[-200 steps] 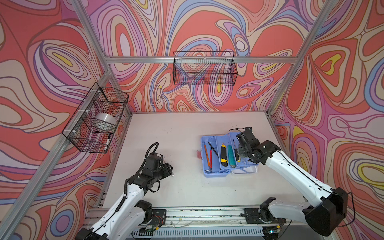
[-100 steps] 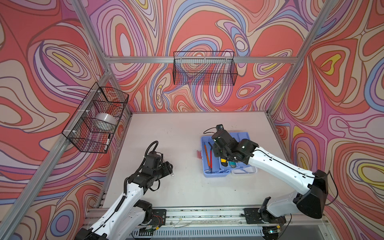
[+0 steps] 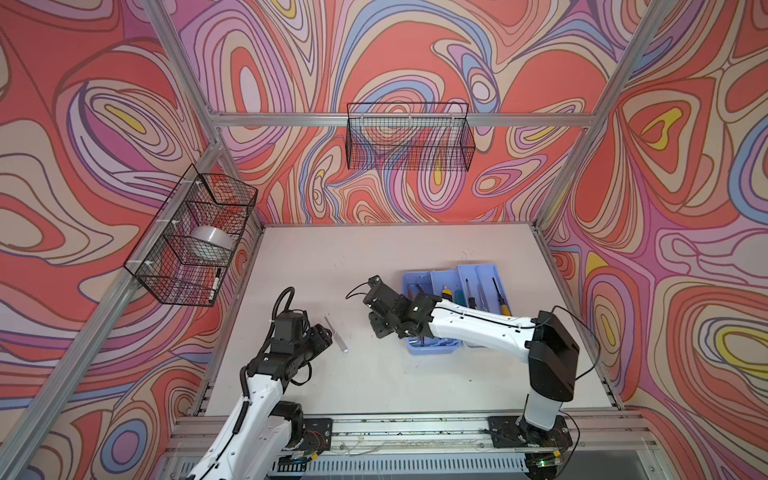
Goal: Pack the tool kit
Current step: 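Move the open right gripper from the box over the clear-handled screwdriver, then close the right gripper on the clear screwdriver handle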
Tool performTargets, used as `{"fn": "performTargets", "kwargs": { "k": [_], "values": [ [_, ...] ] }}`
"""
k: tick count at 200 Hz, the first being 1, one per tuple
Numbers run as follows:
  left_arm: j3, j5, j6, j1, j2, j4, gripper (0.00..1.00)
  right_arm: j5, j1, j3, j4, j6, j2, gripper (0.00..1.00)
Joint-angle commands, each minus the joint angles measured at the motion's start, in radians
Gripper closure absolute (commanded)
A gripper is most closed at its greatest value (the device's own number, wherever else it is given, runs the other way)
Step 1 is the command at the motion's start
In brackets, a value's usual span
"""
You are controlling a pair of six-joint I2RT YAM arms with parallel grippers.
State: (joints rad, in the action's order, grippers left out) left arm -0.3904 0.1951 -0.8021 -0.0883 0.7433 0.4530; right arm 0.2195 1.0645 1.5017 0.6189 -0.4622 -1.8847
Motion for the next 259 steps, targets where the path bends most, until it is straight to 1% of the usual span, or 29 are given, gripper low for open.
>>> {"fn": "performTargets", "kwargs": {
  "k": [1,40,79,108,134,170,210,259],
  "values": [
    [0.028,0.036,-0.047,0.042,-0.04,0.015,0.31,-0.061,0.033,0.06,-0.039,-0.002,-0.084,0.51],
    [0.057,0.074,-0.051,0.122,-0.148,0.066,0.31,-0.131,0.068,0.148,-0.067,-0.003,-0.208,0.51],
    [0.07,0.072,-0.07,0.137,-0.227,0.092,0.3,-0.149,0.083,0.208,-0.065,-0.013,-0.293,0.52],
    [0.087,0.092,-0.075,0.14,-0.219,0.067,0.3,-0.138,0.084,0.233,-0.062,-0.013,-0.331,0.57],
    [0.107,0.109,-0.089,0.148,-0.196,0.043,0.3,-0.131,0.084,0.257,-0.051,-0.003,-0.356,0.58],
    [0.117,0.115,-0.098,0.158,-0.205,0.04,0.3,-0.13,0.084,0.278,-0.048,-0.002,-0.385,0.59],
    [0.126,0.119,-0.094,0.168,-0.21,0.039,0.3,-0.127,0.084,0.307,-0.045,0.0,-0.425,0.63],
    [0.128,0.121,-0.082,0.171,-0.207,0.039,0.3,-0.095,0.084,0.337,-0.022,0.001,-0.454,0.65]
  ]
}}
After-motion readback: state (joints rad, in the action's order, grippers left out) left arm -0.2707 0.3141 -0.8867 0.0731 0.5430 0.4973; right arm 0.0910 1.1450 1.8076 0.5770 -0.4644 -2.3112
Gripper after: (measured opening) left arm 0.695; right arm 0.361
